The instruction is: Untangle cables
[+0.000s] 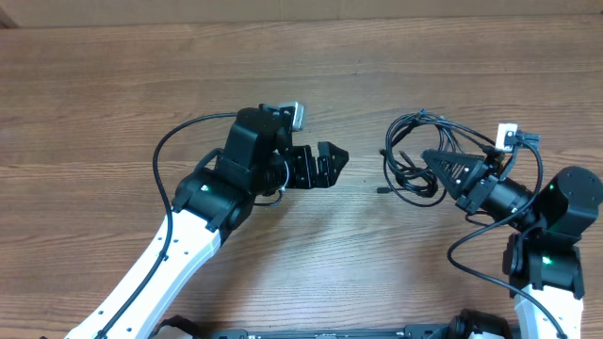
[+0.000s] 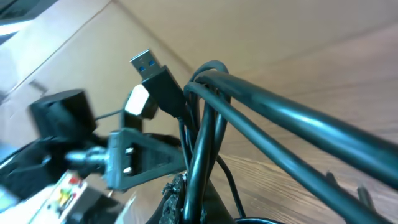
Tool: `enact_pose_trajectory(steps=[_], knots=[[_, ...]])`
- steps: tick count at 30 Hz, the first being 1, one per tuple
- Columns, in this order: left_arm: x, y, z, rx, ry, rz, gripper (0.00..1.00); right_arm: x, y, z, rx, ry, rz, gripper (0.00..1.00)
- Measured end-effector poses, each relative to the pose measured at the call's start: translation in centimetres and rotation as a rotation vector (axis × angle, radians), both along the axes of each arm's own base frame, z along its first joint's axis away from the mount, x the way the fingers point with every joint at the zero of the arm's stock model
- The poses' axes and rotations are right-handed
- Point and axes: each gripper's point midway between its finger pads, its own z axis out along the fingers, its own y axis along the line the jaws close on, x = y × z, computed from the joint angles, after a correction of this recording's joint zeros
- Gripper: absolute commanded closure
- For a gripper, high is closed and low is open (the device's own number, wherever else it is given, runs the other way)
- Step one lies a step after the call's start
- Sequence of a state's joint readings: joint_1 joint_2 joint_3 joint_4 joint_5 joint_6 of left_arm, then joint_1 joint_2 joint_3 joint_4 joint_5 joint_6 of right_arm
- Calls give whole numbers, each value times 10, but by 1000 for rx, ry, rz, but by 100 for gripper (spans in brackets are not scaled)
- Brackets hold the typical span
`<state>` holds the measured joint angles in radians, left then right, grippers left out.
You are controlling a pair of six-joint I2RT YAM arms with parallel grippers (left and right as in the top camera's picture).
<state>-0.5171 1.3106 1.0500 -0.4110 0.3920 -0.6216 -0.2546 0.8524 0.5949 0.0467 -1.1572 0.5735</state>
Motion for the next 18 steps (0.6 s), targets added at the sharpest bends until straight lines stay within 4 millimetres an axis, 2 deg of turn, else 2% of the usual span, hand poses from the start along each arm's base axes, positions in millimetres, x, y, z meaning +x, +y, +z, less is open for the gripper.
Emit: enact_pose_trajectory(steps=[5,11,18], knots=[[-2,-9,9,-45,-22,-48,0,-15,11,16,-15,-108,113,96],[-8,-24,29,-132,-67,-141,1,-24,15,18,-12,-116,171,96],[-15,-29,33,-163,-57,-188,0,-27,17,18,-10,-117,194,96]])
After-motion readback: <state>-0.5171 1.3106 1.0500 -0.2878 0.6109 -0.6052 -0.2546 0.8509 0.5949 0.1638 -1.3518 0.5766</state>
